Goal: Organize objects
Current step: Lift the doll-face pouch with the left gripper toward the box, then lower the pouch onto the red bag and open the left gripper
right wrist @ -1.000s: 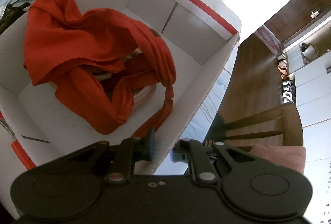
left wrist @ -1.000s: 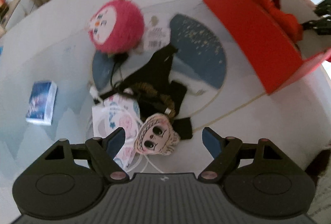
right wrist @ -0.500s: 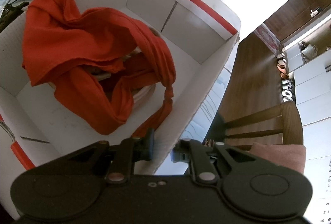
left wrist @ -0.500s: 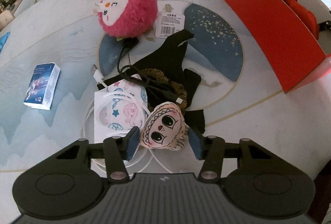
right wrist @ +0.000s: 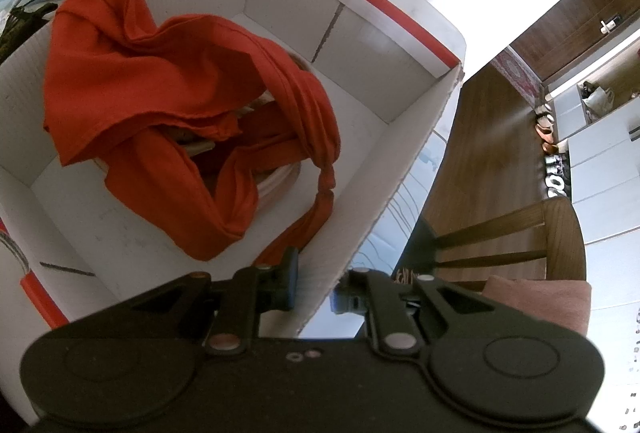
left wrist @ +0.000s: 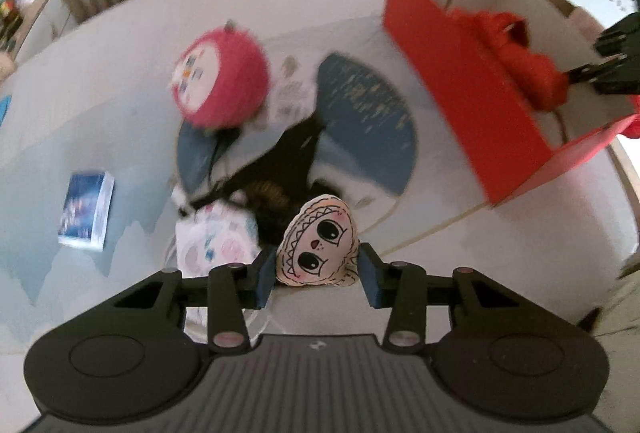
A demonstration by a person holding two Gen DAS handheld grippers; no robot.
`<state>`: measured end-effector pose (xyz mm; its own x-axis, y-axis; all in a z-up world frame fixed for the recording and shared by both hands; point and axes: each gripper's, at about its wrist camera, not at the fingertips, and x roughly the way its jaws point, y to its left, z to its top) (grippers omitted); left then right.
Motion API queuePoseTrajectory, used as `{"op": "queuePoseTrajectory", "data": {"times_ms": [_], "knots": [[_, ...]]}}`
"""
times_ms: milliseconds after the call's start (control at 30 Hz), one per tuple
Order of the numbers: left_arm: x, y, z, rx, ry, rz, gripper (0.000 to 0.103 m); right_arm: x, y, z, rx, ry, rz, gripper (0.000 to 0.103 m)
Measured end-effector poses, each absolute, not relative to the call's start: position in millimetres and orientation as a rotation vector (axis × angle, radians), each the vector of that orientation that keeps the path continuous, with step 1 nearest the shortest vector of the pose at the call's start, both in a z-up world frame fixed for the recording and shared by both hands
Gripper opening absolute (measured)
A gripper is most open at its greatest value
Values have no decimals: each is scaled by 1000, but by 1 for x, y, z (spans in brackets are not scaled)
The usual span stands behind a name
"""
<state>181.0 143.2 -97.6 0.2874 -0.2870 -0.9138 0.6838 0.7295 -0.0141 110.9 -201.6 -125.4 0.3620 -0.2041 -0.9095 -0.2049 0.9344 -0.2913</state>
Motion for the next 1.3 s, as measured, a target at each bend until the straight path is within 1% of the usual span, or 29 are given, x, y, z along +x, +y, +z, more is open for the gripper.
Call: {"op": "queuePoseTrajectory", "data": {"times_ms": [300,800,1000,1300], "knots": [[176,98,-41,409,1007,-814,42,110,-202,-124,-395,1207,13,13],[162,2,-2,537,850,-1032,42,111,-200,-123,-401,1209,20,13],[171,-41,-7,575,813,-1054,42,110,-201,-123,-400,1207,19,13],[187,-91,-39,608,839,-1059,42,111,-200,-123,-400,1208,18,13]]}}
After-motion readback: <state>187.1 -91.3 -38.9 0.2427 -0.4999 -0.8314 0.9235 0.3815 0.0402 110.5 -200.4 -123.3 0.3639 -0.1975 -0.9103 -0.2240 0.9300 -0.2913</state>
